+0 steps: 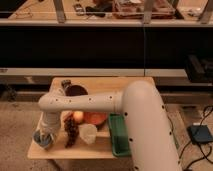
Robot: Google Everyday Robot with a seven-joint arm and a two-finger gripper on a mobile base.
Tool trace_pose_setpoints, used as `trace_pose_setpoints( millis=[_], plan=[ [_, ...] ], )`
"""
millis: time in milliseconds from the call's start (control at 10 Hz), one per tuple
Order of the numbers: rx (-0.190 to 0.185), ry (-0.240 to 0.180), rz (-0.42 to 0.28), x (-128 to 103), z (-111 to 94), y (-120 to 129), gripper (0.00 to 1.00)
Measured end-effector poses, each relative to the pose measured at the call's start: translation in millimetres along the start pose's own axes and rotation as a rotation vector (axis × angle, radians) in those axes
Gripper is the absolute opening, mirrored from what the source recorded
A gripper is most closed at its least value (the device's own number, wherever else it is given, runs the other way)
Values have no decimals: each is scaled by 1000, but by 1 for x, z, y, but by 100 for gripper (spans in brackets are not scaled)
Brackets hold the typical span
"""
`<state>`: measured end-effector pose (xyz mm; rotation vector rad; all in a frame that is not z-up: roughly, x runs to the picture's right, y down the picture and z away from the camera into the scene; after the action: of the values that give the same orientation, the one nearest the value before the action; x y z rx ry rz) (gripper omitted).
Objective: Stack cups into tray
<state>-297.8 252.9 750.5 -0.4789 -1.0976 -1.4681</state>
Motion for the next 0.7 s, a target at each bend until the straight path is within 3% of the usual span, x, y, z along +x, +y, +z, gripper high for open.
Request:
trace_pose_setpoints(
  millis=[300,500,700],
  plan=[
    [5,-9,13,2,2,0,2],
    [13,-11,11,2,0,-1,0],
    [47,6,16,1,-21,1,0]
  ],
)
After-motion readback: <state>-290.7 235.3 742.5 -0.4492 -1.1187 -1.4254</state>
